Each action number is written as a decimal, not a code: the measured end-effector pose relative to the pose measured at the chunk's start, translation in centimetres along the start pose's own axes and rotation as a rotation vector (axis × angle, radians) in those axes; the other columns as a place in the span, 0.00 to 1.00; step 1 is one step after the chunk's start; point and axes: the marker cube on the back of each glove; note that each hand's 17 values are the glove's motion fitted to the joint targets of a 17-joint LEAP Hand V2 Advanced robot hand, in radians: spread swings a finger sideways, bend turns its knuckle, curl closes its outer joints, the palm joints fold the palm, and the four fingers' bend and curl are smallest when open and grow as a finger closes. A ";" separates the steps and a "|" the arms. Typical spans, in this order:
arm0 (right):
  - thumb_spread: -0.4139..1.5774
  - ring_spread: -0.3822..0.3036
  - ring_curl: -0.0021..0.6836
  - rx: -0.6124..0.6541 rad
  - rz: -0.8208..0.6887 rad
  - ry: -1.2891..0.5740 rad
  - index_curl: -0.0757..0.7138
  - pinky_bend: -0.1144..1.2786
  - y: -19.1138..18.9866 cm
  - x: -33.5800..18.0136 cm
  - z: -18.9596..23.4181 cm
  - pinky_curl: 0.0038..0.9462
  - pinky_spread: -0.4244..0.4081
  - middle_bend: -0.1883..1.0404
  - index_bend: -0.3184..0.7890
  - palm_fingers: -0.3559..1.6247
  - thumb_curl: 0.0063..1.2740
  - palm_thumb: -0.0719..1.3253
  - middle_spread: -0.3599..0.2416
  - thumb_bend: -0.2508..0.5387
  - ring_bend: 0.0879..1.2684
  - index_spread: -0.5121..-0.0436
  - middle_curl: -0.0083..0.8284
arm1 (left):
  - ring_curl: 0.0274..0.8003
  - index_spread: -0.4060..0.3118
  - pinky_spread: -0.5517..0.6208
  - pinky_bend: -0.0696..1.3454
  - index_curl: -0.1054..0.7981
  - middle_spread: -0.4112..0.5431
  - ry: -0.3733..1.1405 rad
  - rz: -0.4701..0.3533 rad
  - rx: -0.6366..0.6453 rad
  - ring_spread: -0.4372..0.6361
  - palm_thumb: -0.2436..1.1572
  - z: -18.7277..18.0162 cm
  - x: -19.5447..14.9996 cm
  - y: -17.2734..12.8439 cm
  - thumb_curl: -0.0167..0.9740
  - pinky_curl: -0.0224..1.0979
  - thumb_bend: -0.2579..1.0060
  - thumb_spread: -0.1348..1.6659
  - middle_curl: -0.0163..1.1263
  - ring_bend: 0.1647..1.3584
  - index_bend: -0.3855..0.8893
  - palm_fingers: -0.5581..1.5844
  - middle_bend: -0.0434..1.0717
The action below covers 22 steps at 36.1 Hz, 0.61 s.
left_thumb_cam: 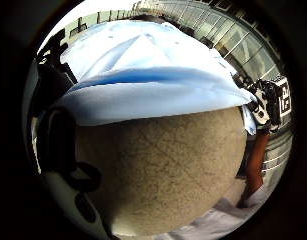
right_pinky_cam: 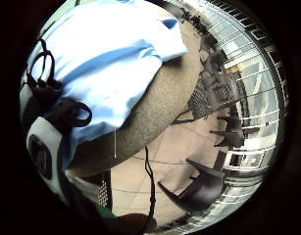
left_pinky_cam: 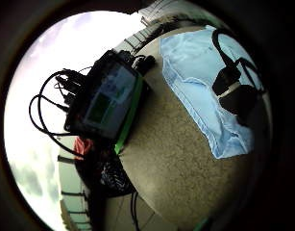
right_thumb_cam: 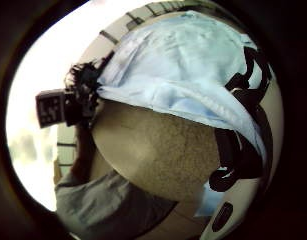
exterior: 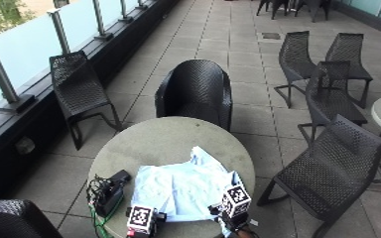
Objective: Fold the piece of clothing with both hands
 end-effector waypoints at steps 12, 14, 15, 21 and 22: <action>0.79 0.15 0.55 -0.443 -0.198 -0.097 0.52 0.40 3.5 -1.2 -8.5 0.36 0.30 0.48 0.41 0.85 0.25 0.72 0.20 0.57 0.46 0.43 0.50 | 0.51 0.14 0.39 0.13 0.57 0.08 0.329 0.191 -0.390 0.08 0.62 -9.3 -0.1 4.2 0.33 0.28 0.34 0.85 0.44 0.53 0.46 0.84 0.55; 0.79 0.15 0.57 -0.449 -0.185 -0.064 0.52 0.40 0.7 -0.9 -10.0 0.36 0.27 0.49 0.40 0.86 0.25 0.72 0.20 0.56 0.48 0.43 0.51 | 0.53 0.15 0.38 0.14 0.57 0.07 0.264 0.216 -0.432 0.07 0.62 -11.2 -0.6 2.2 0.33 0.28 0.34 0.85 0.44 0.55 0.45 0.84 0.56; 0.79 0.16 0.58 -0.448 -0.170 -0.045 0.51 0.41 -1.2 -0.7 -10.7 0.36 0.25 0.51 0.39 0.87 0.25 0.72 0.20 0.56 0.49 0.44 0.52 | 0.54 0.14 0.37 0.15 0.57 0.07 0.231 0.221 -0.450 0.06 0.63 -11.9 -0.7 0.7 0.33 0.28 0.34 0.85 0.45 0.56 0.45 0.84 0.56; 0.79 0.19 0.64 -0.432 -0.035 0.028 0.51 0.41 -11.3 0.8 -9.8 0.37 0.15 0.57 0.41 0.89 0.24 0.72 0.20 0.51 0.59 0.44 0.56 | 0.57 0.13 0.34 0.16 0.59 0.05 0.109 0.147 -0.483 0.05 0.63 -10.6 -1.1 -7.3 0.33 0.29 0.33 0.85 0.46 0.62 0.44 0.85 0.58; 0.79 0.19 0.65 -0.434 -0.008 0.041 0.51 0.41 -12.4 1.1 -9.4 0.37 0.14 0.57 0.41 0.89 0.24 0.71 0.20 0.50 0.60 0.43 0.56 | 0.58 0.13 0.34 0.16 0.59 0.05 0.091 0.129 -0.473 0.04 0.63 -9.9 -1.1 -8.3 0.33 0.30 0.33 0.85 0.47 0.63 0.44 0.85 0.58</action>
